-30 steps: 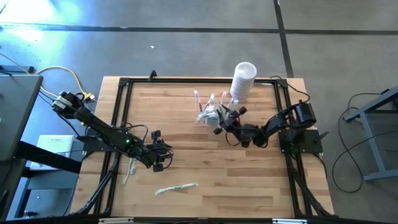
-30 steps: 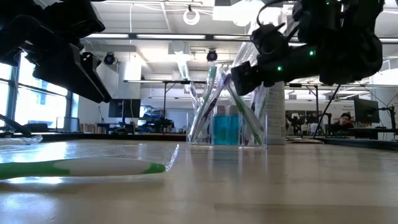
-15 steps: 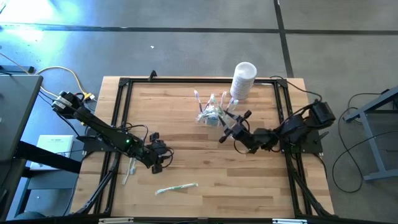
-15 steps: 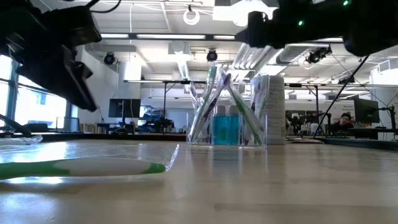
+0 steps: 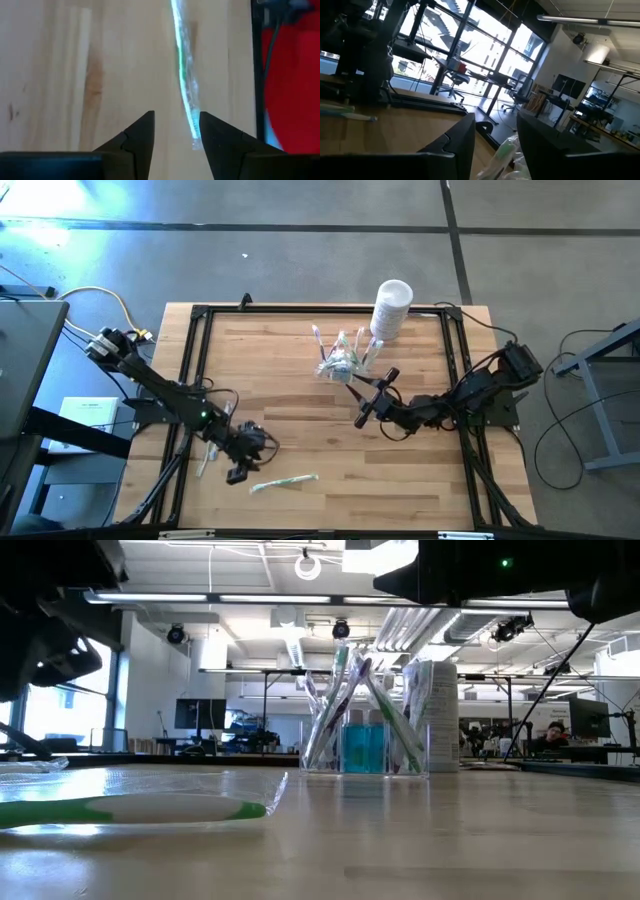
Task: Pick & Place toothbrushing station
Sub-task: Put the bottom green toothbrush into the transparent organizer
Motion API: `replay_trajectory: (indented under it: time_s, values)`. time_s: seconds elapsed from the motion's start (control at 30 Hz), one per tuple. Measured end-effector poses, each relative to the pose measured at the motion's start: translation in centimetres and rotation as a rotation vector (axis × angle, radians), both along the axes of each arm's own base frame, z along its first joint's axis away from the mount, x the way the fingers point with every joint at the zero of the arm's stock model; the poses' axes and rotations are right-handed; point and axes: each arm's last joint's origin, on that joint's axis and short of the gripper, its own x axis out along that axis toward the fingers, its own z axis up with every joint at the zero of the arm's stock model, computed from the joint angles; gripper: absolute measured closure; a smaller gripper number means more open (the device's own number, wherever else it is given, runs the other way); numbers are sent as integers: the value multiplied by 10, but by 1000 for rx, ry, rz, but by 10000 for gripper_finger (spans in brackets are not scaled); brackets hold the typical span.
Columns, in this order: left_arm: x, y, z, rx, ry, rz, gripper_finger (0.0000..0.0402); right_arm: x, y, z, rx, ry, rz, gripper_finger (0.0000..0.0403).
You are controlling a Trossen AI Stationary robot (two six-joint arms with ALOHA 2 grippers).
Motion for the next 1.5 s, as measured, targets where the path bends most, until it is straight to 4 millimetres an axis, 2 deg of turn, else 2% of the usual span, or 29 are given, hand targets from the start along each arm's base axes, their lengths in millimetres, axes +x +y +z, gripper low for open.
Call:
replay_trajectory:
  time_s: [0.1,0.2,0.4,0.53,0.7,0.87,1.2,1.5]
  values:
    - [-2,-16,-5,43,-61,-126,250,0,0,-1,0,6,2,264]
    - [-3,-27,-19,160,-88,-241,250,1,0,-2,-1,17,1,264]
    - [5,-36,-42,240,-84,-276,250,1,-2,-2,30,-1,2,264]
    - [11,-43,-34,298,-88,-316,250,2,-3,-6,93,-11,13,264]
    - [15,-54,-8,462,-123,-304,250,3,1,-15,167,31,42,264]
    - [22,-60,5,467,-130,-241,250,-1,14,-16,185,27,87,264]
    - [39,-78,-14,453,-49,-258,250,-14,46,-14,216,9,211,264]
    - [41,-90,-24,391,-24,-337,250,-24,63,-9,273,-56,286,264]
